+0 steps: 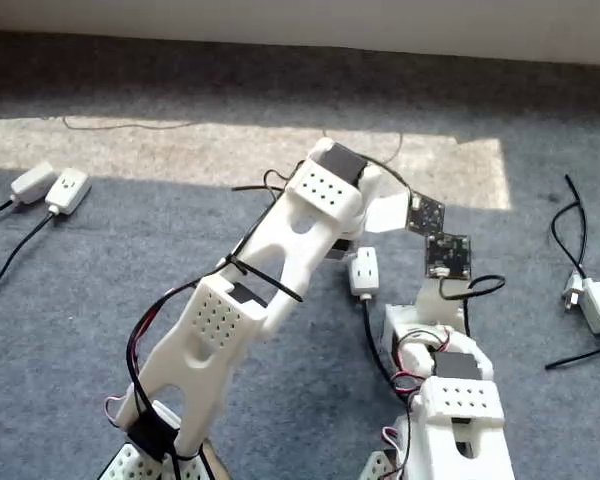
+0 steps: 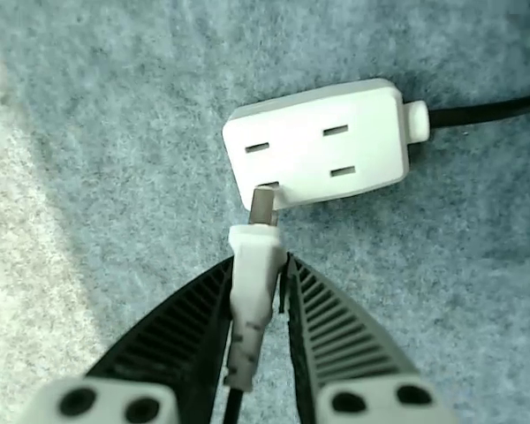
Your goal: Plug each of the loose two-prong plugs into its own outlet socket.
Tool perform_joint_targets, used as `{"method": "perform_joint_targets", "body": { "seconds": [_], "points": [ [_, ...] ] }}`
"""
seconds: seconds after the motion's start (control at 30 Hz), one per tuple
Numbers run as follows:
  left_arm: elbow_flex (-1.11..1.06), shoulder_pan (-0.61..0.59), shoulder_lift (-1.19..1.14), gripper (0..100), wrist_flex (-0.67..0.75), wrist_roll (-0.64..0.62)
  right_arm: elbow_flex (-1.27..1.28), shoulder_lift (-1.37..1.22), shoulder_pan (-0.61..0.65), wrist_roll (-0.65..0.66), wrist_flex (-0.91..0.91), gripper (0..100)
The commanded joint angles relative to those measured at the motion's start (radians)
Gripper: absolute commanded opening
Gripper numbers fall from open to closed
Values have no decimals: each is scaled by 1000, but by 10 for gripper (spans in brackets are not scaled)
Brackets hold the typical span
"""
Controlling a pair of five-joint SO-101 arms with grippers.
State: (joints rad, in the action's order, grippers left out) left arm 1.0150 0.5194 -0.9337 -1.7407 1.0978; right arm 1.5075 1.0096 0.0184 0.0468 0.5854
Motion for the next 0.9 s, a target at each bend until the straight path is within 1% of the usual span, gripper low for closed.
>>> {"method": "perform_joint_targets", "body": {
  "seconds": [0.0,0.1,0.33,0.6,0.7,0.87],
  "points": [
    [5,28,13,7,-8,6,10,-2,79,-2,-18,9],
    [5,35,13,7,-8,9,35,-2,81,-2,-58,9],
    [2,8,12,7,-8,11,35,-2,82,-2,-58,9],
    [-74,-96,12,7,-9,14,36,4,76,-2,-58,9],
    [-104,-137,13,7,-11,49,36,4,76,-3,-58,9],
    [-104,-171,19,7,-11,54,36,4,76,-3,-59,9]
  ]
}}
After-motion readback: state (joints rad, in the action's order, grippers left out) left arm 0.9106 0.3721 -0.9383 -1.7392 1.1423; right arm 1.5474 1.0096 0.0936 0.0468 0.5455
